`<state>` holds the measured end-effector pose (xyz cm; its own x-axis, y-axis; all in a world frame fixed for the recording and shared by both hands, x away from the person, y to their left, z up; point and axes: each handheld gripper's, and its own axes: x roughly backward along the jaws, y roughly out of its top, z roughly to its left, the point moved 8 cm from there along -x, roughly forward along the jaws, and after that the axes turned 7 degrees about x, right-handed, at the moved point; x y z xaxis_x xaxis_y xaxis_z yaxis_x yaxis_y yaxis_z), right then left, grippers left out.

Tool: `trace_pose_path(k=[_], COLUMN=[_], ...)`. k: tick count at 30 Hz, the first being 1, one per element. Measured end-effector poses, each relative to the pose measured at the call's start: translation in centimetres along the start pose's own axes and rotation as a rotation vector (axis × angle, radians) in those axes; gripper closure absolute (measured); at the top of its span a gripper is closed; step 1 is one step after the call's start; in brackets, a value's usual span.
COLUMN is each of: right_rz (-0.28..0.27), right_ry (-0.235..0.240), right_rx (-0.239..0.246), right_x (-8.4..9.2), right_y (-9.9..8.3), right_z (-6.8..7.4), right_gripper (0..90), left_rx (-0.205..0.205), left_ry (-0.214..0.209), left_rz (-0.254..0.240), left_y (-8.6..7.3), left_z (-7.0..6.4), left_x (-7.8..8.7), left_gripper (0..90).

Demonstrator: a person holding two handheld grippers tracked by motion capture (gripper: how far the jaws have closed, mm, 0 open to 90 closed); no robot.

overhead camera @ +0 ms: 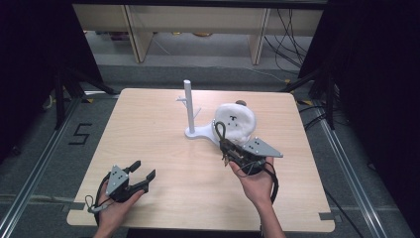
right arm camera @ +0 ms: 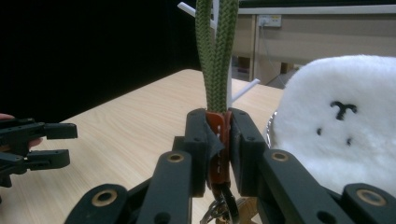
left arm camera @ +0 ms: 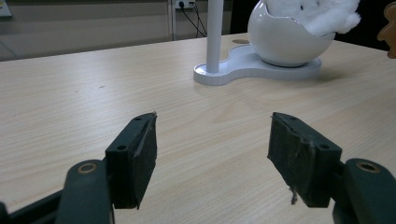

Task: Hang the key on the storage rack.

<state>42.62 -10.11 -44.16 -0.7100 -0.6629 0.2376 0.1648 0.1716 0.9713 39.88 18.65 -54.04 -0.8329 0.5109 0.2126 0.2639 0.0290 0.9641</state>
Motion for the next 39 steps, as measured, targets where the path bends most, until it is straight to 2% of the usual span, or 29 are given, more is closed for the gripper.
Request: trace_pose_path(k=[3,5,6,7,8,9,11,13,14,15,16,17,18,19,20,21,22,23,25,26,28,30,32,34,36,37,39], right_rz=[-0.012,-0.021,-0.017,-0.020,-0.027,-0.022,-0.026,-0.031,-0.036,-0.031,-0.038,-0.030,-0.035,-0.039,-0.048,-0.041,-0.048,-0.051,-0.056,-0.049,-0.053,-0.048,-0.058,-0.051,-0.048,-0.053,-0.053], right_ry=[0.002,0.011,0.001,0.013,0.008,0.023,0.031,0.036,0.038,0.026,0.036,0.041,0.040,0.048,0.056,0.049,0.040,0.057,0.060,0.052,0.070,0.070,0.074,0.083,0.084,0.070,0.087], right_rx=[-0.004,0.013,0.021,0.011,0.038,0.015,0.010,0.006,0.015,0.012,0.026,0.008,0.016,0.014,0.030,0.001,0.012,0.011,0.014,0.006,0.019,0.016,0.044,0.028,0.044,0.064,0.036], right_x=[-0.4,-0.7,-0.7,-0.9,-1.0,-1.2,-1.4,-1.7,-1.9,-1.9,-2.0,-2.1,-2.2,-2.3,-2.5,-2.4,-2.5,-2.7,-2.8,-2.8,-3.1,-3.1,-3.3,-3.5,-3.7,-3.7,-3.8], right_y=[0.3,0.5,0.5,0.5,0.6,0.5,0.5,0.6,0.7,0.7,0.7,0.7,0.8,0.9,1.0,1.0,1.1,1.1,1.2,1.1,1.2,1.1,1.1,1.0,1.0,1.1,1.1], right_z=[0.3,0.4,0.4,0.6,0.5,0.8,1.0,1.2,1.3,1.3,1.4,1.7,1.7,1.9,1.9,2.1,2.0,2.2,2.4,2.5,2.7,2.8,2.8,3.0,3.0,2.9,3.2], right_gripper=[79.4,79.4,79.4,79.4,79.4,79.4,79.4,79.4,79.4,79.4,79.4,79.4,79.4,79.4,79.4,79.4,79.4,79.4,79.4,79.4,79.4,79.4,79.3,79.3,79.4,79.4,79.4], left_rx=[0.015,0.017,0.028,0.040,0.048,0.064,0.081,0.063,0.032,0.027,0.065,0.074,0.090,0.103,0.112,0.114,0.118,0.115,0.129,0.133,0.139,0.162,0.168,0.176,0.189,0.196,0.206], left_ry=[0.003,-0.014,-0.014,-0.016,-0.043,-0.061,-0.090,-0.145,-0.178,-0.193,-0.210,-0.234,-0.244,-0.278,-0.286,-0.301,-0.317,-0.330,-0.354,-0.363,-0.377,-0.386,-0.393,-0.401,-0.416,-0.420,-0.432], left_rz=[0.002,-0.031,-0.033,-0.036,-0.059,-0.065,-0.070,-0.096,-0.118,-0.112,-0.105,-0.109,-0.095,-0.106,-0.088,-0.081,-0.078,-0.077,-0.055,-0.048,-0.036,-0.033,-0.038,-0.031,-0.024,-0.017,-0.010], left_y=[0.0,0.5,0.8,1.2,1.8,2.4,3.5,5.0,5.9,6.6,7.3,8.0,8.6,9.4,9.9,10.5,11.0,11.6,12.3,12.6,13.0,13.3,13.6,13.7,13.7,13.6,13.6], left_z=[0.1,0.1,0.1,-0.1,-0.2,-0.5,-1.1,-1.9,-2.2,-2.6,-3.2,-3.7,-4.2,-4.8,-5.1,-5.5,-5.9,-6.2,-6.9,-7.2,-7.6,-8.0,-8.3,-8.5,-8.8,-8.9,-9.1], left_x=[0.1,0.1,0.3,0.4,0.4,0.4,0.6,0.4,0.1,0.0,-0.1,-0.4,-0.5,-1.0,-1.2,-1.6,-2.0,-2.4,-3.1,-3.4,-4.0,-4.4,-4.7,-4.9,-5.2,-5.3,-5.6], left_gripper=[31.8,32.2,32.5,32.6,33.0,33.9,37.7,40.6,41.3,42.0,42.8,43.7,44.5,44.9,45.4,46.1,46.7,47.0,47.2,47.4,48.4,49.8,51.4,53.1,54.0,54.4,55.4])
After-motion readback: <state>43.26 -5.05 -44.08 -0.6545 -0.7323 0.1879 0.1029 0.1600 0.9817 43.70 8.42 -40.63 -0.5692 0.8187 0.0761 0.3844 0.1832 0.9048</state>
